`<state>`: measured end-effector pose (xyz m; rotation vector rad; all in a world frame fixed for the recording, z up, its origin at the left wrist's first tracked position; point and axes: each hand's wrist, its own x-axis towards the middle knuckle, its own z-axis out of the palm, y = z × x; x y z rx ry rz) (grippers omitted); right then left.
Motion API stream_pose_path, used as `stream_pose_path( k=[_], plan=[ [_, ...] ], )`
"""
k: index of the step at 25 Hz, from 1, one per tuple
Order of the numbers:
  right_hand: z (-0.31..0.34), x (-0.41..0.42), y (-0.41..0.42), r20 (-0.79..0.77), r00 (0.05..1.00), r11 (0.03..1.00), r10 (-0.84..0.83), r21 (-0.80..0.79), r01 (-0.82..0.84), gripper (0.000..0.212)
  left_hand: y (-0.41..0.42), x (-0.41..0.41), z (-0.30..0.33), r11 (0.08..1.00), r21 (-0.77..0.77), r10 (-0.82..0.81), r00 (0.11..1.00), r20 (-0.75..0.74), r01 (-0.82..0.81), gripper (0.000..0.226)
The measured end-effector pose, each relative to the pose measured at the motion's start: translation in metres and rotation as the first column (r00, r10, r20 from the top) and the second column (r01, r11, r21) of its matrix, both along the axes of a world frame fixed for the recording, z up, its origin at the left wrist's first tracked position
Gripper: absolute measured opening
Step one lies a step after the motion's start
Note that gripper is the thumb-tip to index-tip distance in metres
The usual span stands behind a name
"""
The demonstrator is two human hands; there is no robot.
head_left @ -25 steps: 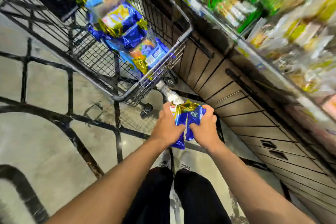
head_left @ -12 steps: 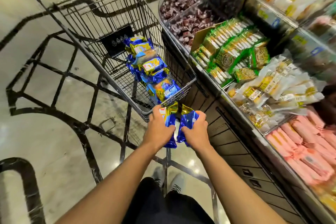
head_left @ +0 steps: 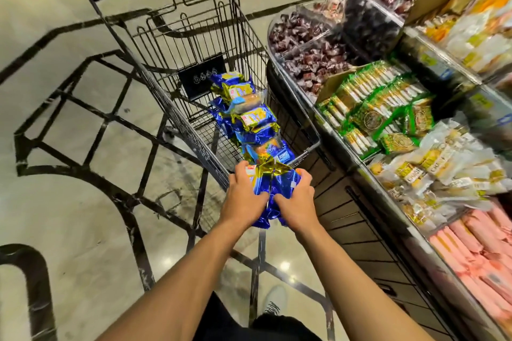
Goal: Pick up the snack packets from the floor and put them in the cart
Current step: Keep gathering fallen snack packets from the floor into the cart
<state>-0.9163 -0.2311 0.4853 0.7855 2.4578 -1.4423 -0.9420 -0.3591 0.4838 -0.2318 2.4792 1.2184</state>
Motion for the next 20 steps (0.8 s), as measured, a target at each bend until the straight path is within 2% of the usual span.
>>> stream_pose_path(
  k=[6, 11, 14, 20],
  plan=[
    [0.003, -0.038, -0.076, 0.013, 0.994, 0.994, -0.104, 0.019, 0.104, 0.071, -0.074, -0.05, 0.003, 0.99, -0.011, -0.141, 0.99, -0.017, 0.141, 0.079],
    [0.005, -0.068, -0.124, 0.015, 0.972, 0.972, -0.233, -0.029, 0.233, 0.075, -0.114, -0.096, 0.011, 0.965, -0.05, -0.26, 0.965, -0.021, 0.259, 0.082],
    [-0.006, -0.092, -0.128, -0.005, 0.953, 0.953, -0.301, -0.04, 0.301, 0.081, -0.12, -0.127, 0.012, 0.955, -0.062, -0.291, 0.956, -0.034, 0.289, 0.08],
    [-0.023, -0.147, -0.113, -0.027, 0.935, 0.935, -0.354, -0.045, 0.353, 0.067, -0.099, -0.194, 0.0, 0.921, -0.113, -0.376, 0.927, -0.007, 0.373, 0.084]
  ],
)
